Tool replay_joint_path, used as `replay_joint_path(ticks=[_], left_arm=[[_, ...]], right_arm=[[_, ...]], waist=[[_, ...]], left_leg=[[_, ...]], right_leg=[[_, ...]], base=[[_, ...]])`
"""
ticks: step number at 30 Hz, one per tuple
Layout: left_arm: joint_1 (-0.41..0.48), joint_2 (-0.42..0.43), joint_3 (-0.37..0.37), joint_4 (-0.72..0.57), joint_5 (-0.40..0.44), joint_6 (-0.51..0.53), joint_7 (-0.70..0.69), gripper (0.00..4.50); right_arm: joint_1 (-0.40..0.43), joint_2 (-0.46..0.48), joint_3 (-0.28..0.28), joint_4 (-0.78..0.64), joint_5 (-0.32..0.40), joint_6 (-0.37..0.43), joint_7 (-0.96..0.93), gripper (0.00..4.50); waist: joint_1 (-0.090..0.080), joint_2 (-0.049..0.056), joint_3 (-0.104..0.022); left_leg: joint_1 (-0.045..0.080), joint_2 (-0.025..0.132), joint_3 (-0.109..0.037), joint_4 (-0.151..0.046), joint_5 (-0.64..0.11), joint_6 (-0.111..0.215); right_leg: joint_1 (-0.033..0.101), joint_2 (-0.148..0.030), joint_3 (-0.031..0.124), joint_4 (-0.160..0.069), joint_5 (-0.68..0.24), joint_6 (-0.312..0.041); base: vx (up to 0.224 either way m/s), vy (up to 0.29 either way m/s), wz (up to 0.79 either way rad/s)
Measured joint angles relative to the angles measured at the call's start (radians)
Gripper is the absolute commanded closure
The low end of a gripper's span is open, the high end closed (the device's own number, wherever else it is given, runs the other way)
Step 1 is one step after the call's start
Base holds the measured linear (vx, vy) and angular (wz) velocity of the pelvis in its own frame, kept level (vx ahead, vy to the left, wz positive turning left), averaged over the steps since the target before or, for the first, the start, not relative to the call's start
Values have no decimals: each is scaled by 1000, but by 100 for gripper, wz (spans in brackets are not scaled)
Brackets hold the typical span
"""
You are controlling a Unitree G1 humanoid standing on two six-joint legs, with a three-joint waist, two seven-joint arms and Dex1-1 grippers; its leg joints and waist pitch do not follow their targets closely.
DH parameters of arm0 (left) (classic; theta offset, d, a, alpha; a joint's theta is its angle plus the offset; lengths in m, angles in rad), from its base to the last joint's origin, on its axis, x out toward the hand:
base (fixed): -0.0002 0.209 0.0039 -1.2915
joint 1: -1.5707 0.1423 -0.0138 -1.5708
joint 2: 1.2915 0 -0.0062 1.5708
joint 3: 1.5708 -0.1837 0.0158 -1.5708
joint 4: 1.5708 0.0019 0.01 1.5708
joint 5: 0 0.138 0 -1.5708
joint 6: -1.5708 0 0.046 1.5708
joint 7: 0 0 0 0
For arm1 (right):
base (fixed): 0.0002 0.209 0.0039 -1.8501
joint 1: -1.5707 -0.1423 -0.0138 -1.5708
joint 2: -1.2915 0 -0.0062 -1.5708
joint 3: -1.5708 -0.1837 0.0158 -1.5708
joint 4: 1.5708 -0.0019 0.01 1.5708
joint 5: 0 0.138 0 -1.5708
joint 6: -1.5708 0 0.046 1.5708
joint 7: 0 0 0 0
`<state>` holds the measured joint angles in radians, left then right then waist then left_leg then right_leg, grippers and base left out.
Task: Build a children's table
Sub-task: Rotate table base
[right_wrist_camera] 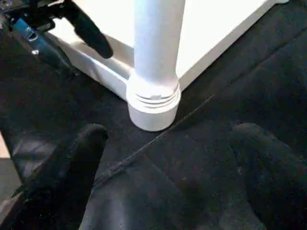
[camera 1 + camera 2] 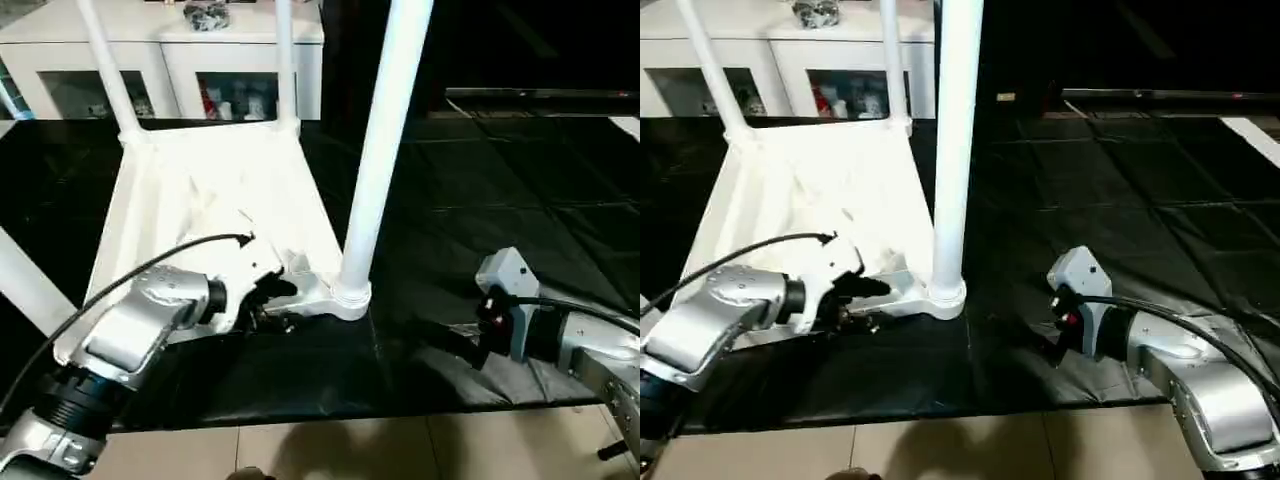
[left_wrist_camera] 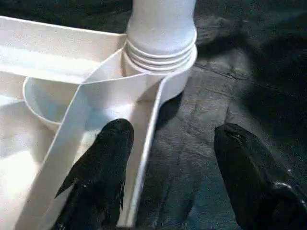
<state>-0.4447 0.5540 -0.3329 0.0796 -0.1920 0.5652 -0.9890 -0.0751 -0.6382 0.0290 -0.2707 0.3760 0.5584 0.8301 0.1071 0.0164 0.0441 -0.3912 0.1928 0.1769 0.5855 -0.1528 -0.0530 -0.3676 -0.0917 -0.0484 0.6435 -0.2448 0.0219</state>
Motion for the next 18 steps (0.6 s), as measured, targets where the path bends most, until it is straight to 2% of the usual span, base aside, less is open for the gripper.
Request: replay_joint_path(ticks=[2, 4, 11, 15, 18], left_arm=[[-17, -5, -1, 31, 8, -8, -5, 161], [-39, -12, -4, 65, 18, -28, -9, 190], [-112, -22, -37, 173, 67, -74, -23, 245], [-117, -27, -49, 211, 88, -94, -37, 283], [-117, -41, -66, 232, 89, -99, -56, 290]], right_arm=[[1, -1, 0, 0, 0, -1, 3, 0], [1, -2, 4, 0, 0, -2, 4, 0], [3, -3, 20, 0, -2, -2, 9, 0], [7, -3, 21, -4, -3, -1, 8, 0], [26, -3, 21, -12, -2, -2, 7, 0]], waist=[[-1, 0, 0], [0, 0, 0], [0, 0, 0], [-1, 2, -1], [-1, 3, -1]], left_leg=[[0, 0, 0, 0, 0, 0], [0, 0, 0, 0, 0, 0], [0, -1, 1, 0, 0, 0], [0, -1, 1, 0, -1, 1], [0, -1, 1, 0, -1, 1]], right_leg=[[0, 0, 0, 0, 0, 0], [0, 0, 1, 0, 0, 0], [0, 0, 2, 0, 0, 1], [0, 0, 2, 0, 0, 1], [0, 0, 2, 0, 0, 1]], base=[[0, 0, 0], [0, 0, 0], [0, 0, 0], [0, 0, 0], [0, 0, 0]])
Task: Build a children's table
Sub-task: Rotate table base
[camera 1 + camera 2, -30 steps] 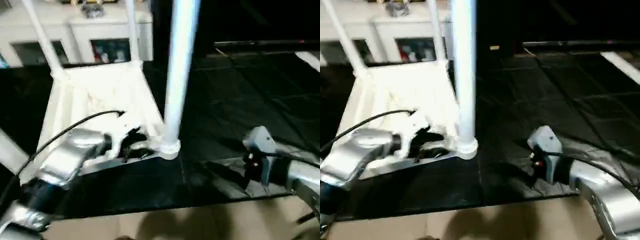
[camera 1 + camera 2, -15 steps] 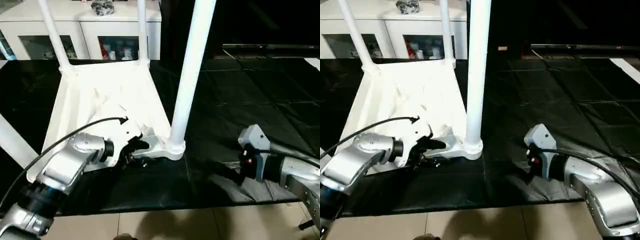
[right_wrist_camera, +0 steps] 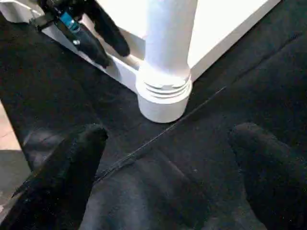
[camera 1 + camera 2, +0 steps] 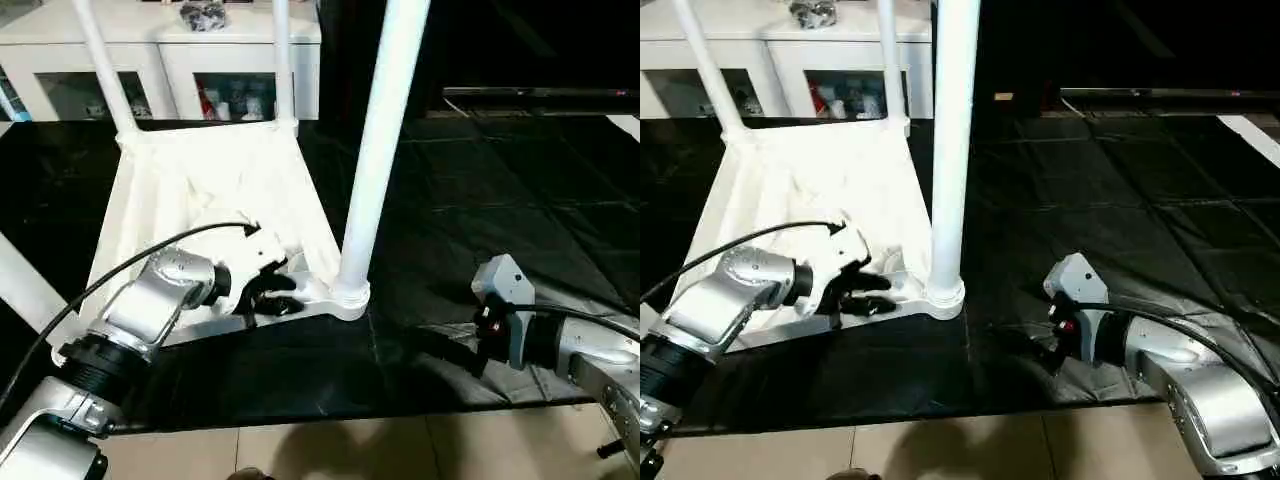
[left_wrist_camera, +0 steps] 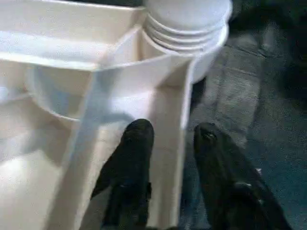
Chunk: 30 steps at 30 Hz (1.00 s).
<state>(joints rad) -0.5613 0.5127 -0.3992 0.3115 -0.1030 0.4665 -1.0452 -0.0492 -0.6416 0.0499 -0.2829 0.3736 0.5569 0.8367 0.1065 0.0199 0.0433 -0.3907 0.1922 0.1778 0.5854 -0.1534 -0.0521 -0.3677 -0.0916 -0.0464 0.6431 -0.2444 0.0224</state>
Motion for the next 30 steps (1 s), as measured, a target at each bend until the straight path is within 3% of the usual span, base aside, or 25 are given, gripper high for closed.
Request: replay_joint_path(ticks=[2, 16, 30], left_arm=[[0, -9, -2, 22, 2, -13, -1, 325], [-37, -37, 0, 116, 18, -94, -59, 443], [-37, -25, -12, 154, 60, -227, -88, 443]], right_arm=[[5, 0, 1, -4, 0, 0, 0, 0], [4, 0, 1, -9, -1, 0, -3, 0], [-28, 1, 16, 1, -1, -1, 1, 0]], waist=[[0, 0, 0], [-4, 1, 0], [-7, 1, 0]], left_leg=[[0, 0, 0, 0, 0, 0], [1, 0, 0, 0, 0, 0], [2, 0, 1, -1, -1, 2]], right_leg=[[0, 0, 0, 0, 0, 0], [0, 0, 0, 0, 0, 0], [2, 0, 1, -3, 0, 0]], base=[[0, 0, 0], [0, 0, 0], [0, 0, 0]])
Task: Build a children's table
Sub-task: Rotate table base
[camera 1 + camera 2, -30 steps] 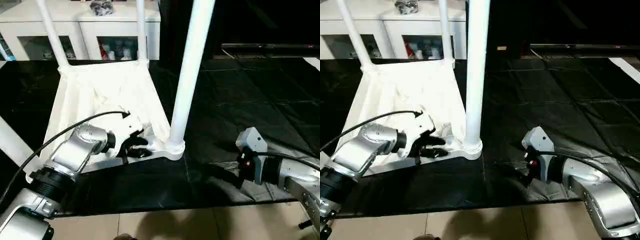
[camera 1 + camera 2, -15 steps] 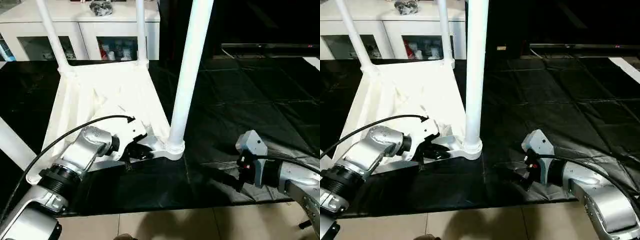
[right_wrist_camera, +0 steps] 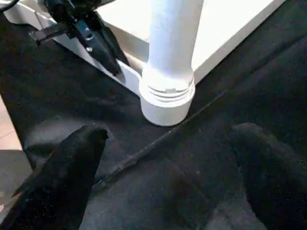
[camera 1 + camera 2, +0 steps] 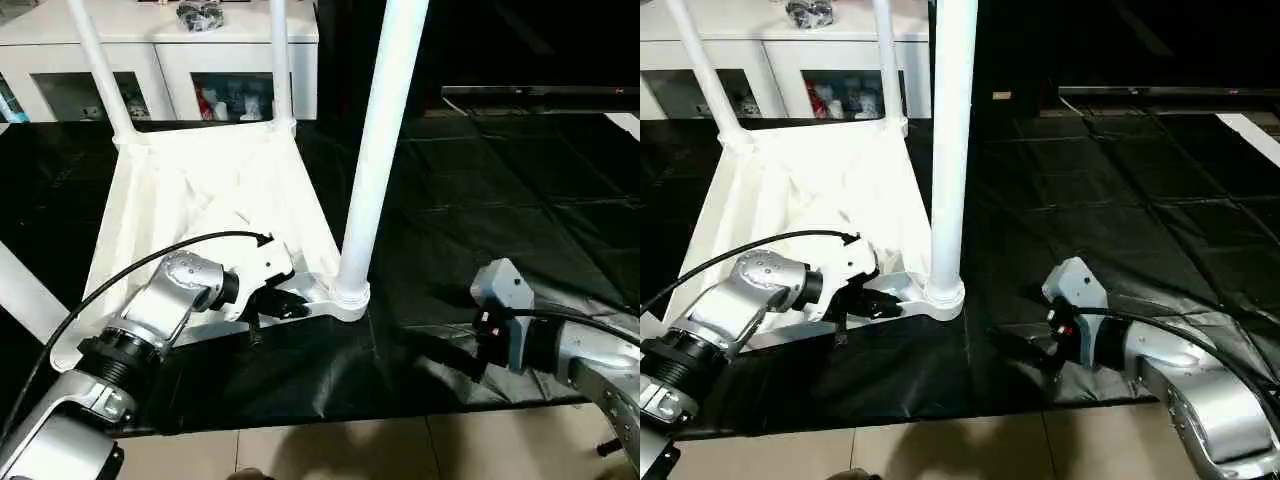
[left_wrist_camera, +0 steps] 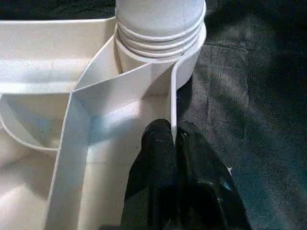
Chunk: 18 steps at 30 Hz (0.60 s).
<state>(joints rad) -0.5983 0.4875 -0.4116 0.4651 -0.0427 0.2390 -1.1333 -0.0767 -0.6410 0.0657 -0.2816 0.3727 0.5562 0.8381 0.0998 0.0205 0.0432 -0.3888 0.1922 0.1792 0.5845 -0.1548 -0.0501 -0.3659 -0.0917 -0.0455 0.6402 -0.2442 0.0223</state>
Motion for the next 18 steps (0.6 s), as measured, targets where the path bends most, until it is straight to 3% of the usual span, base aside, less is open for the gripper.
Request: replay_joint_path(ticks=[4, 5, 10, 18], left_arm=[[6, -9, 13, 7, -2, -13, 8, 443], [6, -16, 19, 10, -4, -7, 8, 420], [15, -30, 30, 12, -11, 17, 12, 384], [14, -32, 35, 28, -10, 7, 10, 384]], right_arm=[[-1, 1, 3, 12, 0, 0, 2, 0], [-1, 1, 3, 12, 0, 0, 2, 0], [-6, 1, 10, 12, 0, 0, 3, 0], [-7, 1, 13, 13, 0, -1, 10, 0]], waist=[[-1, 0, 0], [0, 0, 0], [2, 0, 0], [1, 0, 0]], left_leg=[[0, 0, 0, 0, 0, 0], [0, 0, 0, 0, 0, 0], [-1, 0, 1, 0, 0, 0], [-1, 0, 1, -1, 0, 0]], right_leg=[[0, 0, 1, 0, 0, 0], [0, 0, 1, 0, 0, 0], [-1, 0, 1, 0, 0, 0], [-1, 0, 1, -1, 0, 0]], base=[[0, 0, 0], [0, 0, 0], [0, 0, 0], [0, 0, 0]])
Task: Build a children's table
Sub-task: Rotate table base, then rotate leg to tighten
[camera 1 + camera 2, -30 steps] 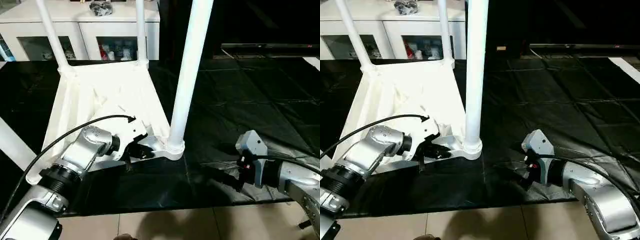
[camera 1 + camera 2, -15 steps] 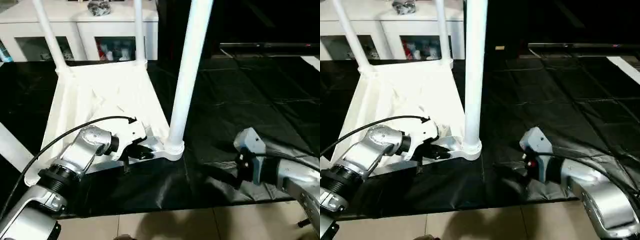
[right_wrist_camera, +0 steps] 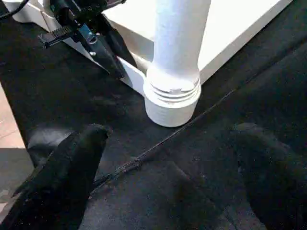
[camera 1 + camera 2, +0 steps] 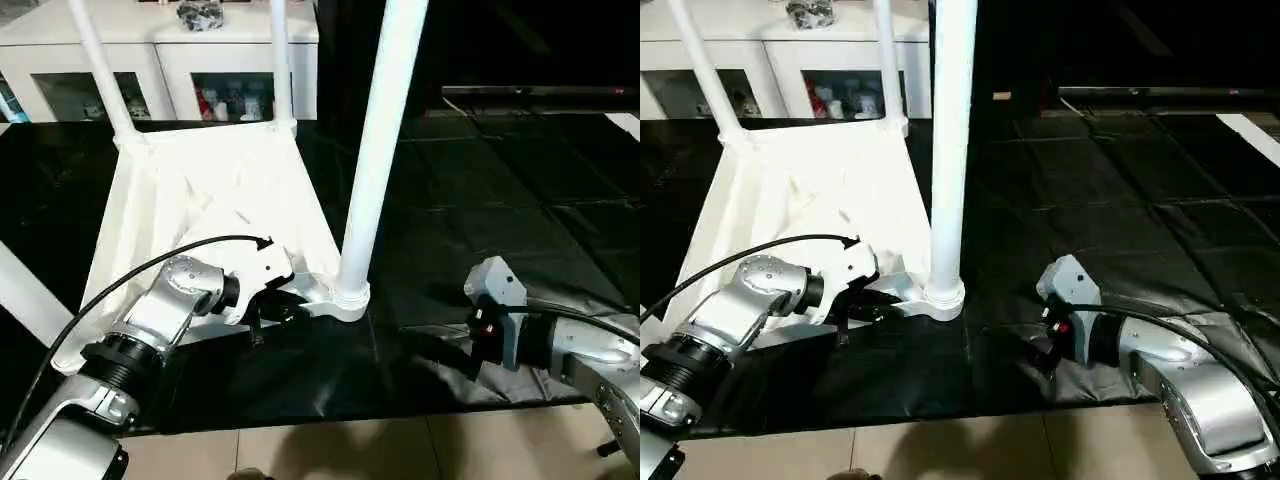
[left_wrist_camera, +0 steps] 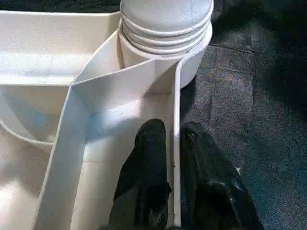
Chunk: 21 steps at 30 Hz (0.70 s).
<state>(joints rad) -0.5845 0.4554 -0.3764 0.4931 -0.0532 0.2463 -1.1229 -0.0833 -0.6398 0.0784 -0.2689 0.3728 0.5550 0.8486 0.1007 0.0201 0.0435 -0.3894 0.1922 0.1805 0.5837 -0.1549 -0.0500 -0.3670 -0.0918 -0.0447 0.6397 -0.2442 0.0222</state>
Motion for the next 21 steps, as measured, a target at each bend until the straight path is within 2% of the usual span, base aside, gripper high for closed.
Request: replay_joint_path(ticks=[8, 13, 19, 21], left_arm=[[0, -6, 10, 9, -10, -8, -21, 447], [4, -4, 9, 9, -6, -30, -33, 447], [29, 13, 1, -4, 7, -105, -95, 447], [44, 28, -9, -26, 4, -130, -138, 447]], right_arm=[[0, 0, 4, 6, 0, -13, 0, 0], [-28, 17, 4, 27, 0, -20, -2, 0], [-78, 51, 2, 127, -13, -106, -1, 0], [-97, 63, -1, 167, 4, -145, 50, 0]], waist=[[-1, 0, 0], [-1, 0, 0], [6, 0, 0], [10, -1, -1]], left_leg=[[0, 0, 0, -1, 0, 0], [0, 0, 1, -3, -1, 1], [-1, 0, 3, -4, -1, 2], [-1, 0, 3, -4, -2, 3]], right_leg=[[0, 0, 0, -1, 0, 0], [0, 0, 0, -4, 0, 0], [0, -1, 0, -6, 0, 0], [1, -1, 0, -7, 0, 0]], base=[[0, 0, 0], [0, 0, 0], [0, 0, 0], [0, 0, 0]])
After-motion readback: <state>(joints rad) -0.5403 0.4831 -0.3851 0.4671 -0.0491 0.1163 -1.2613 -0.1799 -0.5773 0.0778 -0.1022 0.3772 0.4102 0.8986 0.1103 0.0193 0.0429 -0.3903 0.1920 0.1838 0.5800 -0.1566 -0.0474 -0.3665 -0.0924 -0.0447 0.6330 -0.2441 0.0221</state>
